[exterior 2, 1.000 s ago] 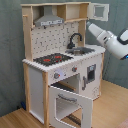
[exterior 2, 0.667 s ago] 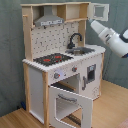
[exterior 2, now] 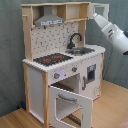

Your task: Play with the kitchen

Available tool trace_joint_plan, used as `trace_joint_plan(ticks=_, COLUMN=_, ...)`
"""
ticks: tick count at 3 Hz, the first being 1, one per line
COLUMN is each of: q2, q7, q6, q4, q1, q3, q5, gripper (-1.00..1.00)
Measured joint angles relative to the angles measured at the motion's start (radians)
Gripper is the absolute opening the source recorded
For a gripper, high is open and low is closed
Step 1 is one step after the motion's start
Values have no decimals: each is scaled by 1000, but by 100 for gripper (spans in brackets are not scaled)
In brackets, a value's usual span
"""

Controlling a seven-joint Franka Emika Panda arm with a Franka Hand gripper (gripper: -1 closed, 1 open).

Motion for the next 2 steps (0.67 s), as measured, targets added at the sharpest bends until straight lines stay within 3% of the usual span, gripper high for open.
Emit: trace_joint_plan(ticks=2, q2=-30, q7=-100, q6=-93, q4=-3, q1=7, q3=-13, q5=147, gripper=100)
